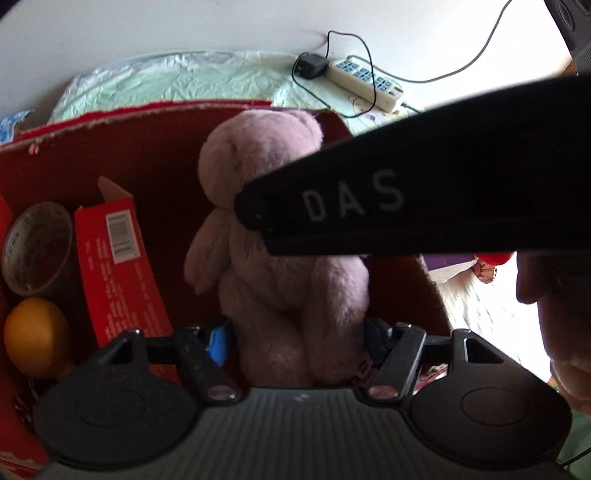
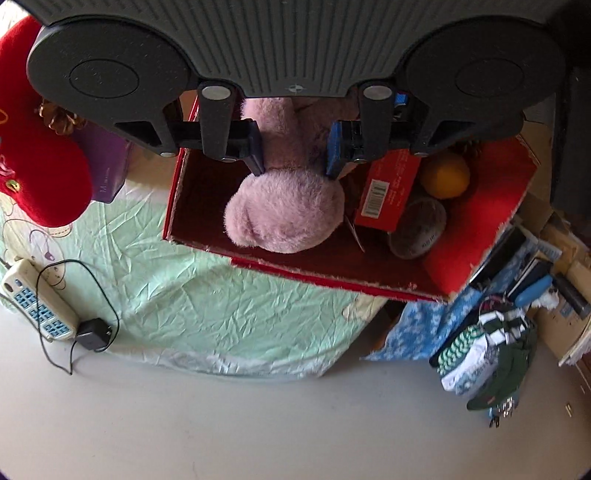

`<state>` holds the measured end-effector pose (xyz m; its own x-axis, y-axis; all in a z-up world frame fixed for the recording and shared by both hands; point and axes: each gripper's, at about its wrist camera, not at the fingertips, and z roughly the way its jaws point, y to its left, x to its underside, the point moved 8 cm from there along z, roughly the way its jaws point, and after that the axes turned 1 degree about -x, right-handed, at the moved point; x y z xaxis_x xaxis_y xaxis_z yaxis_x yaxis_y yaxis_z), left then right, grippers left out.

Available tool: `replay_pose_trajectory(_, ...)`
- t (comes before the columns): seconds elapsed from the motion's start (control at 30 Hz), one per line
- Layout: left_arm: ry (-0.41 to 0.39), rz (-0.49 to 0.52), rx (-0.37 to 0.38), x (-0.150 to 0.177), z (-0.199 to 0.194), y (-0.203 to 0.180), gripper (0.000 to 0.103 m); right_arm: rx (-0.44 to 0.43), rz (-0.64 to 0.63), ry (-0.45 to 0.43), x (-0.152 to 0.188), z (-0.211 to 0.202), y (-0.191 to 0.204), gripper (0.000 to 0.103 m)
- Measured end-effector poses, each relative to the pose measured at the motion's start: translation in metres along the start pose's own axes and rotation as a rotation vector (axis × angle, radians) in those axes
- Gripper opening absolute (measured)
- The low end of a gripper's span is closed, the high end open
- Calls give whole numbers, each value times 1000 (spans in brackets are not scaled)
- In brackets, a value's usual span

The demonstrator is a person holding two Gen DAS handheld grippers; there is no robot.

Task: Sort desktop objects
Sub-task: 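Lower the teddy bear into the red box and open the right gripper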

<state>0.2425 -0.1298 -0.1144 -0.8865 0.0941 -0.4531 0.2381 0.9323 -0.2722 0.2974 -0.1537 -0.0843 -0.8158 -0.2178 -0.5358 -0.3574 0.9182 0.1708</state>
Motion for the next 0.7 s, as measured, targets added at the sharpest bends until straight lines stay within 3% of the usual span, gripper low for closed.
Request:
replay_pose_trajectory(0.17,60,-16,-27,6,10,6,70,5,-68,92,6,23,5,40)
replay_pose_trajectory(0.3,63,21,-56,8,11,7,76,34,-107,101,7,22,13,47)
replay_pose_trajectory(0.33,61,28,-57,9,10,7,78,42,-106,101,7,21,13,53)
replay_pose_trajectory(0.43,42,33,-27,11,4,6,78,61,-68,84,6,10,6,58)
replay_pose_trajectory(0.57,-45,63,18,12,-21,0,80,59,49,19,2,-12,-9,58)
replay_pose_trajectory(0.7,-188,99,-28,-23,-43,18,94,79,129,-31,3,-35,-16,63)
